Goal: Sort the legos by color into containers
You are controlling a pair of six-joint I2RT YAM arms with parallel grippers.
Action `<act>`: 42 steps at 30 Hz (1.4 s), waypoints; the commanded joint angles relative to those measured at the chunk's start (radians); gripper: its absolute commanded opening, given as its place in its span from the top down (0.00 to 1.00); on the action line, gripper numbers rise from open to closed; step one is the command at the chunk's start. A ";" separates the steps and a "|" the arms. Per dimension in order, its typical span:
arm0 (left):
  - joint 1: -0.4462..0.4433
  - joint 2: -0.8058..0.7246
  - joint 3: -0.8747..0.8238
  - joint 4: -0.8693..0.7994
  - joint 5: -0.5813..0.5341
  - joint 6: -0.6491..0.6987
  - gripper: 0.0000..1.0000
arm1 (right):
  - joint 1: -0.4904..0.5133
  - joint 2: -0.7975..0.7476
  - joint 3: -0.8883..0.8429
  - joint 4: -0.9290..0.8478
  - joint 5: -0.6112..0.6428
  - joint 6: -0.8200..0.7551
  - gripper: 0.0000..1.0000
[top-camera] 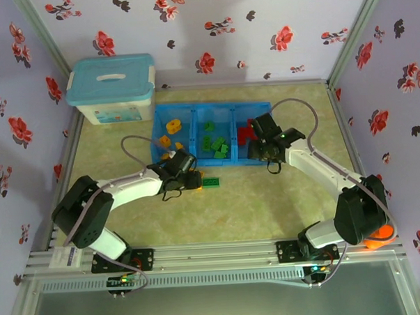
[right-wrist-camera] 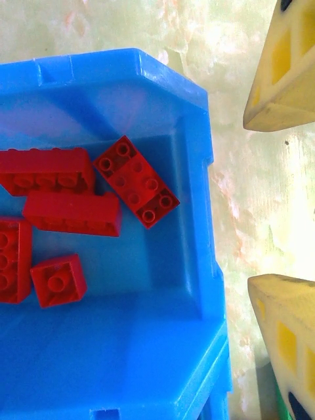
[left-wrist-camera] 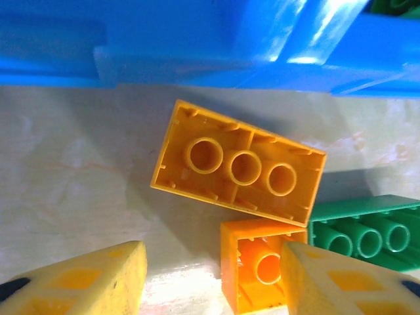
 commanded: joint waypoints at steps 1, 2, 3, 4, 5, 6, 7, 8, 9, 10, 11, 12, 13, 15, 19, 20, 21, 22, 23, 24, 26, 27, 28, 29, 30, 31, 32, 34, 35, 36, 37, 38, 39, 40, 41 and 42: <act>0.007 0.026 0.003 0.013 0.014 0.011 0.45 | 0.007 -0.030 -0.015 0.016 -0.008 0.026 0.41; 0.008 0.030 -0.003 0.014 0.013 0.011 0.46 | 0.007 -0.033 -0.019 0.016 -0.008 0.027 0.41; 0.007 0.032 -0.010 0.013 0.010 0.009 0.46 | 0.007 -0.036 -0.021 0.018 -0.010 0.028 0.41; 0.009 0.032 -0.014 0.012 0.007 0.006 0.46 | 0.007 -0.039 -0.021 0.018 -0.010 0.030 0.41; 0.012 0.031 -0.020 0.009 0.005 0.004 0.47 | 0.009 -0.042 -0.023 0.018 -0.010 0.032 0.41; 0.015 0.027 -0.029 0.007 0.001 0.000 0.47 | 0.009 -0.045 -0.025 0.018 -0.011 0.033 0.41; 0.018 0.020 -0.038 0.004 -0.005 -0.005 0.48 | 0.011 -0.047 -0.026 0.018 -0.011 0.036 0.41; 0.021 0.009 -0.049 0.002 -0.012 -0.009 0.48 | 0.012 -0.050 -0.028 0.019 -0.012 0.038 0.41; 0.025 -0.003 -0.064 0.001 -0.022 -0.016 0.48 | 0.013 -0.052 -0.028 0.019 -0.013 0.038 0.41; 0.029 -0.020 -0.080 -0.004 -0.034 -0.023 0.48 | 0.015 -0.053 -0.028 0.019 -0.013 0.041 0.42; 0.033 -0.035 -0.094 -0.007 -0.046 -0.033 0.49 | 0.018 -0.053 -0.028 0.018 -0.012 0.042 0.42; 0.039 -0.054 -0.111 -0.013 -0.058 -0.042 0.49 | 0.020 -0.053 -0.028 0.018 -0.011 0.042 0.42; 0.047 -0.078 -0.130 -0.023 -0.072 -0.051 0.49 | 0.021 -0.053 -0.030 0.018 -0.011 0.045 0.42; 0.059 -0.133 -0.163 -0.044 -0.103 -0.067 0.49 | 0.027 -0.053 -0.032 0.019 -0.011 0.049 0.42; 0.063 -0.249 -0.185 -0.094 -0.153 -0.041 0.47 | 0.043 -0.047 -0.035 0.029 -0.010 0.061 0.42; 0.058 -0.266 -0.177 -0.108 -0.157 -0.031 0.45 | 0.049 -0.044 -0.035 0.034 -0.010 0.066 0.42; 0.054 -0.273 -0.163 -0.125 -0.159 -0.024 0.42 | 0.055 -0.039 -0.034 0.038 -0.011 0.069 0.42; 0.051 -0.273 -0.153 -0.136 -0.159 -0.020 0.39 | 0.060 -0.034 -0.031 0.041 -0.011 0.073 0.42; 0.046 -0.271 -0.141 -0.148 -0.158 -0.017 0.35 | 0.067 -0.029 -0.027 0.041 -0.012 0.077 0.42; 0.039 -0.268 -0.130 -0.155 -0.157 -0.016 0.32 | 0.074 -0.024 -0.021 0.041 -0.008 0.081 0.42; 0.027 -0.253 -0.119 -0.150 -0.148 -0.013 0.28 | 0.086 -0.020 -0.018 0.041 -0.003 0.085 0.42; 0.021 -0.240 -0.111 -0.146 -0.139 -0.011 0.28 | 0.090 -0.017 -0.017 0.041 -0.001 0.087 0.42; 0.014 -0.225 -0.105 -0.144 -0.134 -0.011 0.28 | 0.093 -0.019 -0.019 0.040 0.002 0.087 0.42; 0.005 -0.209 -0.095 -0.142 -0.133 -0.011 0.28 | 0.095 -0.020 -0.020 0.036 0.005 0.089 0.42; -0.003 -0.189 -0.089 -0.139 -0.133 -0.010 0.28 | 0.096 -0.022 -0.021 0.035 0.007 0.089 0.42; -0.010 -0.173 -0.083 -0.135 -0.133 -0.009 0.28 | 0.098 -0.026 -0.025 0.033 0.009 0.090 0.42; -0.017 -0.157 -0.076 -0.130 -0.133 -0.010 0.28 | 0.098 -0.029 -0.029 0.034 0.010 0.091 0.42; -0.025 -0.129 -0.064 -0.124 -0.133 -0.010 0.28 | 0.098 -0.040 -0.040 0.032 0.013 0.093 0.42; -0.026 -0.119 -0.062 -0.123 -0.133 -0.012 0.29 | 0.099 -0.045 -0.047 0.033 0.015 0.092 0.42; -0.026 -0.106 -0.060 -0.121 -0.133 -0.011 0.30 | 0.099 -0.050 -0.053 0.033 0.017 0.093 0.42; -0.026 -0.100 -0.059 -0.120 -0.135 -0.011 0.31 | 0.099 -0.054 -0.058 0.033 0.019 0.095 0.42; -0.026 -0.088 -0.056 -0.121 -0.138 -0.011 0.32 | 0.098 -0.057 -0.063 0.033 0.019 0.097 0.42; -0.026 -0.078 -0.053 -0.122 -0.141 -0.011 0.34 | 0.099 -0.059 -0.067 0.035 0.021 0.097 0.42; -0.025 -0.067 -0.051 -0.122 -0.140 -0.012 0.37 | 0.099 -0.061 -0.071 0.038 0.019 0.099 0.43; -0.026 -0.056 -0.050 -0.121 -0.142 -0.008 0.39 | 0.099 -0.061 -0.074 0.039 0.019 0.100 0.43; -0.025 -0.047 -0.048 -0.120 -0.142 -0.008 0.42 | 0.099 -0.060 -0.075 0.042 0.018 0.100 0.43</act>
